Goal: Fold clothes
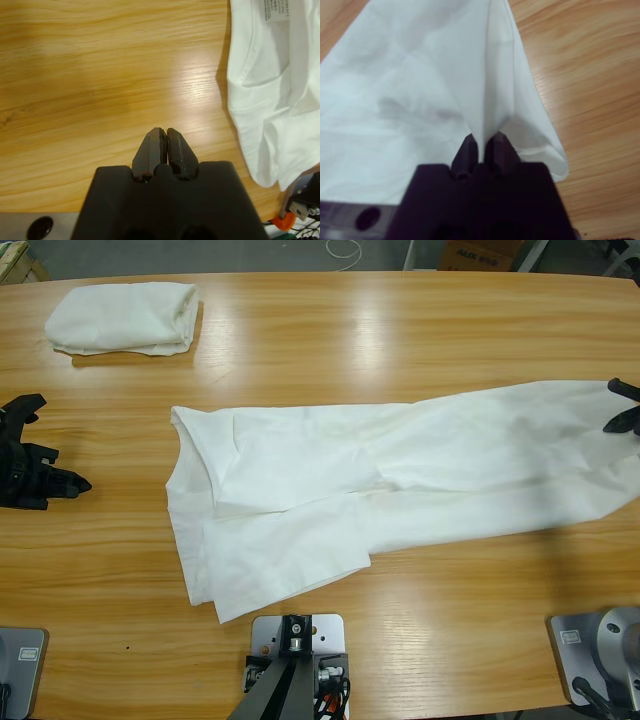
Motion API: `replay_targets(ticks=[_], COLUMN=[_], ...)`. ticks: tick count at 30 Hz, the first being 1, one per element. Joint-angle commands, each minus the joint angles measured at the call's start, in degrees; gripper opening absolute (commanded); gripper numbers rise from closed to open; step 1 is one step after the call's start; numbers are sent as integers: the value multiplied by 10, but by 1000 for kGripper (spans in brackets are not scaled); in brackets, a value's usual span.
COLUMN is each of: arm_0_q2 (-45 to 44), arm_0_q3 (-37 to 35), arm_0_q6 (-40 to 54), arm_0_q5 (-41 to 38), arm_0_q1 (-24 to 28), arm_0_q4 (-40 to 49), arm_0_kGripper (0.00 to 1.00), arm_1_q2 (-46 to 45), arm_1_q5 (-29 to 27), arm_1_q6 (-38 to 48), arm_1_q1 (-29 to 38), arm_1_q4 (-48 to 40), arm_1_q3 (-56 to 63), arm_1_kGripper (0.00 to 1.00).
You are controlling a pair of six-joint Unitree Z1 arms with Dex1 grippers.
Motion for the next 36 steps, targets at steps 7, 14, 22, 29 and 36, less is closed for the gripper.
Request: replay_targets(ticks=[7, 14, 22, 29, 36], arm_0_q2=[-64, -115, -132, -114, -103], arm_0_q3=[15, 14, 9, 8, 18], arm_0_q6=[1, 1, -3, -2, 1], arm_0_q5=[0, -8, -28, -28, -28], arm_0_q1=[12, 22, 22, 22, 22], arm_0_q4=[14, 28, 24, 17, 7], arm_0_kGripper=[0, 0, 0, 0, 0], arm_1_q2=[115, 362, 555, 569, 598], arm_1_q5=[-90, -57, 8, 52, 77], arm_1_q6=[216, 214, 188, 188, 179], arm_1_q1=[598, 719, 721, 743, 745], arm_1_q4=[247, 421, 534, 534, 532], arm_1_q3=[-359, -772, -1052, -1068, -1148], arm_1_kGripper=[0, 0, 0, 0, 0])
